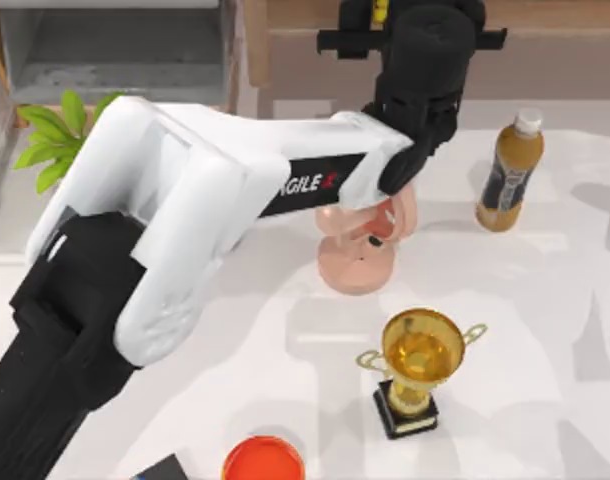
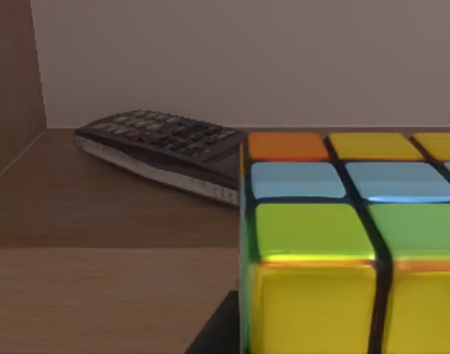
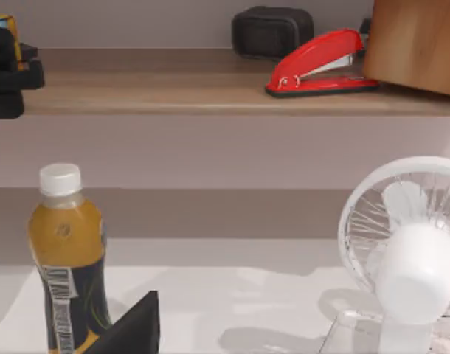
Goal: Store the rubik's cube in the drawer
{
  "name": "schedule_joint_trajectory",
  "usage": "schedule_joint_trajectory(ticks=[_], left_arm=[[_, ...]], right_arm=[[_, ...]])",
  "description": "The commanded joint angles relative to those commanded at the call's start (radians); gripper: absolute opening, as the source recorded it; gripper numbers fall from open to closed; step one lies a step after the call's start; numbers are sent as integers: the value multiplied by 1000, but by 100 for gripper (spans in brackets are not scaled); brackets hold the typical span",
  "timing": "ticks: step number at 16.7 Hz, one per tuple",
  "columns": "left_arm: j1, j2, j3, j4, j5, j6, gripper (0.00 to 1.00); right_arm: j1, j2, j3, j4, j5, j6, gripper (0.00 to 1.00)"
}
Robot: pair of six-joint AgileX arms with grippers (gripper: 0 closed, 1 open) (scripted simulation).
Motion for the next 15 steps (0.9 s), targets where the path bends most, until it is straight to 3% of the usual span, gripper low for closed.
schedule_joint_trajectory(ticks=[15], left_arm=[[-24, -60, -61, -6, -13, -24, 0]], right_arm=[[0, 0, 0, 0, 0, 0, 100]])
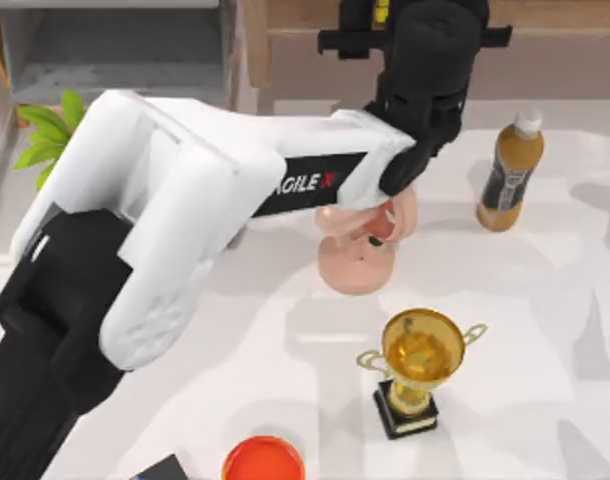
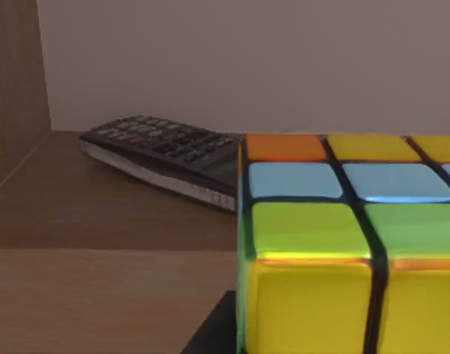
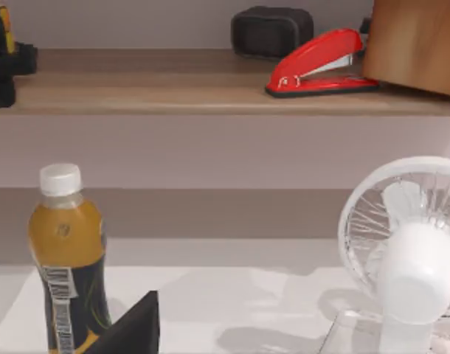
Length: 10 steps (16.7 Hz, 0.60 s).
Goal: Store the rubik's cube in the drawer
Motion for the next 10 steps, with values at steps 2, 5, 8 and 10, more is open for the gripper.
schedule_joint_trajectory(ticks=[2, 5, 8, 10], left_arm=[[-5, -18, -30, -1, -7, 14, 0], [-5, -38, -39, 11, -12, 28, 0], [0, -33, -36, 10, -12, 28, 0], [-1, -39, -33, 2, -7, 27, 0]], right_arm=[[0, 0, 0, 0, 0, 0, 100], [0, 0, 0, 0, 0, 0, 100], [0, 0, 0, 0, 0, 0, 100], [0, 0, 0, 0, 0, 0, 100]])
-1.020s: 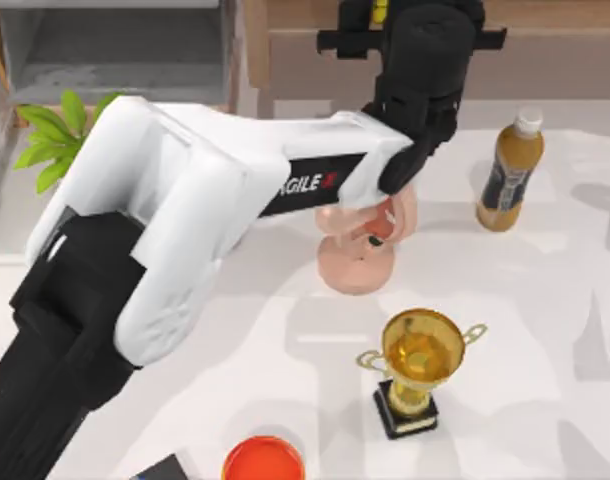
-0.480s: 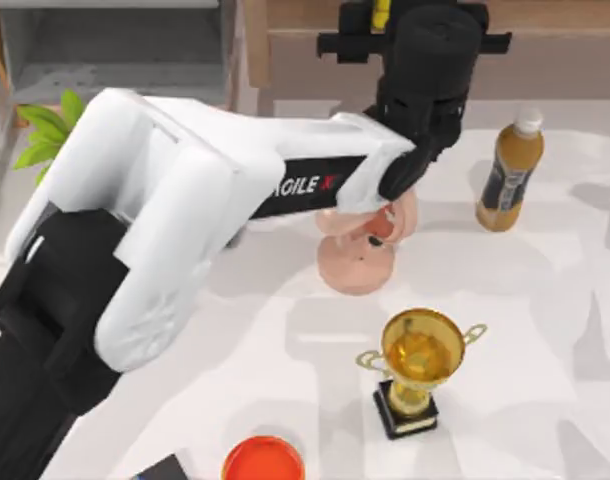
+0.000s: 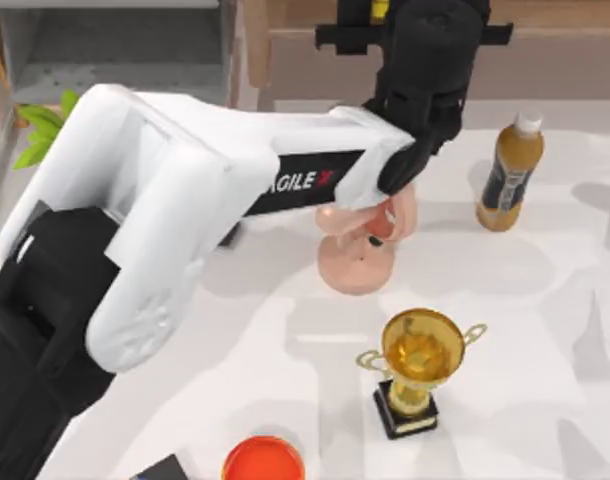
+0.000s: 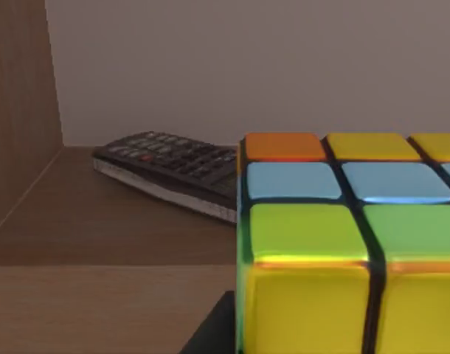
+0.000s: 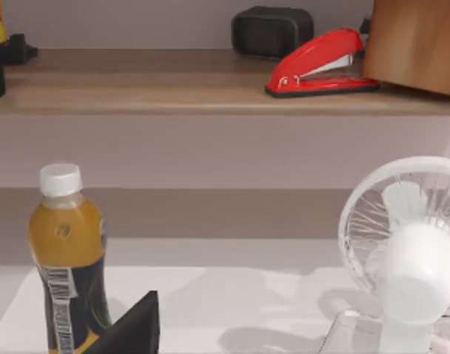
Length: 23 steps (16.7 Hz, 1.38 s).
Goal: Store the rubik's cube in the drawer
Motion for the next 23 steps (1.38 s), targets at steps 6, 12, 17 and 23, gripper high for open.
schedule_joint_trajectory(ticks=[6, 12, 17, 23], left_arm=[[-19, -111, 86, -268, 115, -36, 0], [5, -258, 249, -888, 321, -61, 0], [120, -314, 395, -1499, 492, -36, 0], [465, -246, 615, -2053, 609, 70, 0]], right_arm=[[0, 0, 0, 0, 0, 0, 100], [0, 0, 0, 0, 0, 0, 100], [0, 0, 0, 0, 0, 0, 100], [0, 0, 0, 0, 0, 0, 100]])
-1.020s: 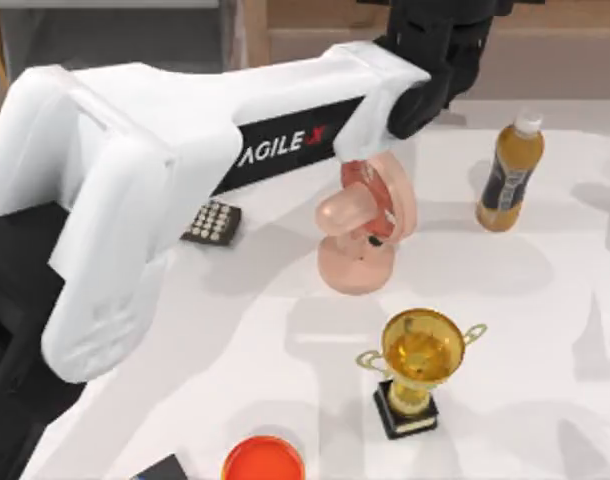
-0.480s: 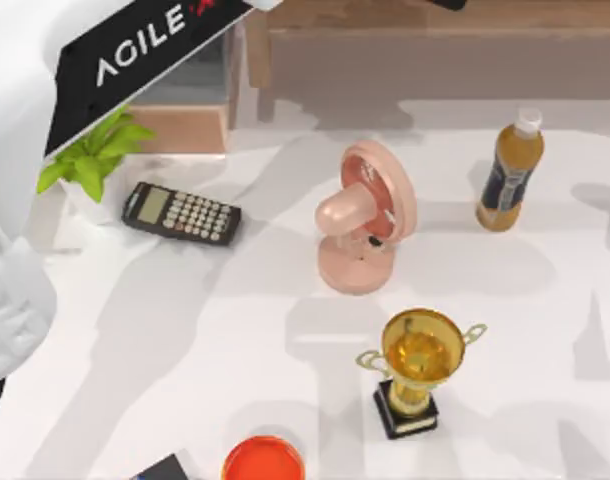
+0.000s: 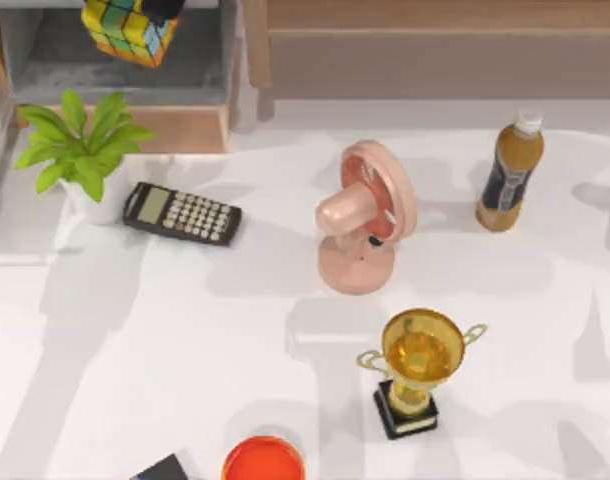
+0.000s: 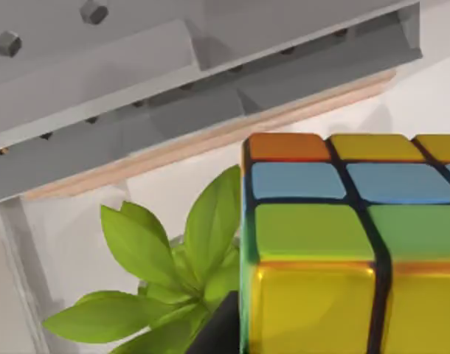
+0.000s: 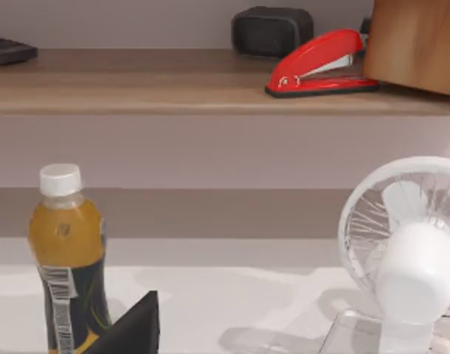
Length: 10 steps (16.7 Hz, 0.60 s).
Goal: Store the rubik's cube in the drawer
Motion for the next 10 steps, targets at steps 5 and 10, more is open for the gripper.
schedule_joint_trajectory(ticks=[5, 10], left_arm=[[358, 157, 192, -206, 33, 124, 0], [587, 367, 292, -218, 65, 230, 0]], right_arm=[[0, 0, 0, 0, 0, 0, 100], [0, 0, 0, 0, 0, 0, 100]])
